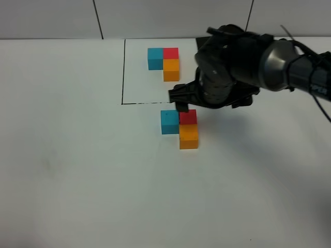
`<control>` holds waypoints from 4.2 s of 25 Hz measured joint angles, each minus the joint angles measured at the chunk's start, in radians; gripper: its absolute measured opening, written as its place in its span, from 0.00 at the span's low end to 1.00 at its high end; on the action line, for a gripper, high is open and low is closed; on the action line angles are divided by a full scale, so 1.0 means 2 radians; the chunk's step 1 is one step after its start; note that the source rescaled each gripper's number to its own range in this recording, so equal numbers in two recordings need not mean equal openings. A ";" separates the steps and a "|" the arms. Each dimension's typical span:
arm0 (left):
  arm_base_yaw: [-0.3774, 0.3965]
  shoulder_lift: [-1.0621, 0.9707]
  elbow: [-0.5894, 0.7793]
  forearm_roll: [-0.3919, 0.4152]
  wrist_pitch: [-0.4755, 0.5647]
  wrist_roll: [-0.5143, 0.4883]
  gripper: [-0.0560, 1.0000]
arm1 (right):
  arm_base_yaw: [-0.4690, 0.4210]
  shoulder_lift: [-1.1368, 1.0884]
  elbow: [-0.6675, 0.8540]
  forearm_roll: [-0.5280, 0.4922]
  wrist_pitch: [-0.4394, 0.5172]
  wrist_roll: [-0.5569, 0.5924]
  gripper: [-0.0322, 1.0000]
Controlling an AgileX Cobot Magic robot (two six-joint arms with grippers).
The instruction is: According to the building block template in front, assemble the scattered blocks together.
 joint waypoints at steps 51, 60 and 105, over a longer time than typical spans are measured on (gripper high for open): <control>0.000 0.000 0.000 0.000 0.000 0.000 0.53 | -0.256 -0.729 0.439 0.142 0.094 -0.314 1.00; 0.000 0.000 0.000 0.000 0.000 0.000 0.53 | -0.237 -0.853 0.477 0.146 0.109 -0.348 1.00; 0.000 0.000 0.000 0.000 0.000 0.000 0.53 | -0.280 -0.990 0.480 0.183 0.116 -0.368 0.83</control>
